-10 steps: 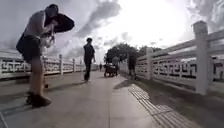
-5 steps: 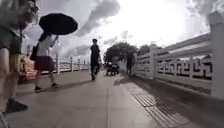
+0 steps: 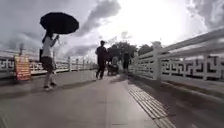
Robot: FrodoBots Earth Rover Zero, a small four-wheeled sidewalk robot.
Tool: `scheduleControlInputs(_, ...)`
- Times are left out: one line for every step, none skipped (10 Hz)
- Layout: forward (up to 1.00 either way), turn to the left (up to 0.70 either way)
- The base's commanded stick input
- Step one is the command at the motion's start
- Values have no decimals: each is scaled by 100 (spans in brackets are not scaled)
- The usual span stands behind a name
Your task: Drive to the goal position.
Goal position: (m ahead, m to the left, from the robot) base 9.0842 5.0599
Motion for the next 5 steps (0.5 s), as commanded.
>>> scheduleControlInputs(70, 0)
scheduleControlInputs(70, 0)
scheduleControlInputs(70, 0)
scheduleControlInputs(70, 0)
scheduleControlInputs(70, 0)
